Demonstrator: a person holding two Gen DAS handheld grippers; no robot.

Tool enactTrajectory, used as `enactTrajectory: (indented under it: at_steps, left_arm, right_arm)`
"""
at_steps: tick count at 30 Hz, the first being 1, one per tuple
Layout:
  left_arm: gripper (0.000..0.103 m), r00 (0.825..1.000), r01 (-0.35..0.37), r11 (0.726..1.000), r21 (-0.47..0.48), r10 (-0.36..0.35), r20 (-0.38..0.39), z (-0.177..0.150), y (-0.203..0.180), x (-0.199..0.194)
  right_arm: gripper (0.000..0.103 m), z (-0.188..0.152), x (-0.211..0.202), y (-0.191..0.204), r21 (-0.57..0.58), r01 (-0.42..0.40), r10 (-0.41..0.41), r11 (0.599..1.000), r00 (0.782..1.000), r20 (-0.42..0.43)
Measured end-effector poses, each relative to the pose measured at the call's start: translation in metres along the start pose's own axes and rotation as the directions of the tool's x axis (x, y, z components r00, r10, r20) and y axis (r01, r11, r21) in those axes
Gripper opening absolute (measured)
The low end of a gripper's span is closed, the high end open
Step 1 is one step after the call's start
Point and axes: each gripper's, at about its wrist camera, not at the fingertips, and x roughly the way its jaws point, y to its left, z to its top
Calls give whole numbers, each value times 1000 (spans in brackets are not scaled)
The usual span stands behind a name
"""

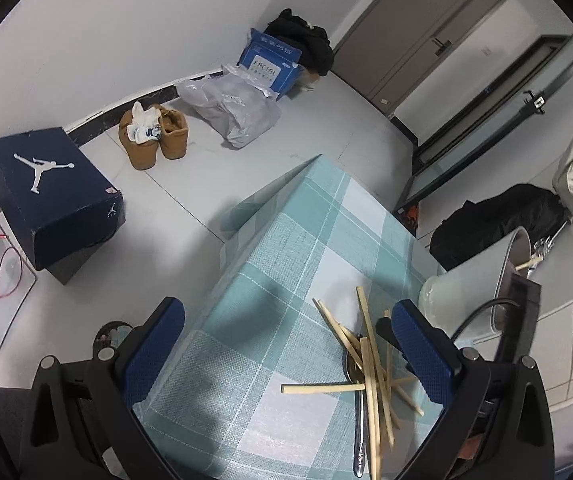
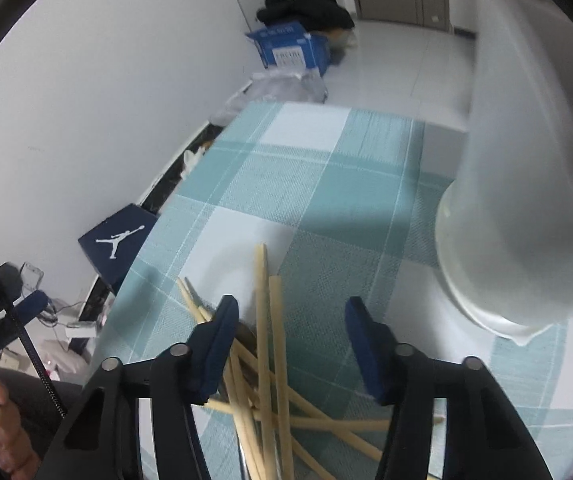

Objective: Organize utensils
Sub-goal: 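Lower the right tool onto the pile and grasp another chopstick, then lift the chopstick with the right tool while the left tool grasps another chopstick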

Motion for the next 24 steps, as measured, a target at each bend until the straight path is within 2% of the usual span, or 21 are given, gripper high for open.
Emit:
enactTrajectory:
  at_steps: [2, 6, 10, 17, 24]
  left_arm:
    - [102, 1000, 4, 1000, -8, -4, 0, 2, 1, -1]
    - [102, 1000, -1, 999, -35, 1, 18, 8, 8, -3]
    - [102, 1000, -2, 998, -66, 3, 12, 9, 14, -1]
    - [102, 1000, -7, 999, -38, 7, 1, 7, 8, 3]
    - [102, 1000, -9, 1000, 12, 10, -24, 1, -4, 8]
  right_arm:
    - [44, 0, 4, 1, 12, -6, 6, 1000, 1000, -12]
    - [18, 1, 4, 2, 23, -10, 10, 1000, 1000, -12]
    - [6, 2, 0, 2, 20, 4, -4, 1000, 1000, 1]
    - [6, 4, -26, 6, -18, 19, -18, 1000, 997, 72]
    - [6, -1, -79, 7, -63, 51, -37, 997, 978, 204]
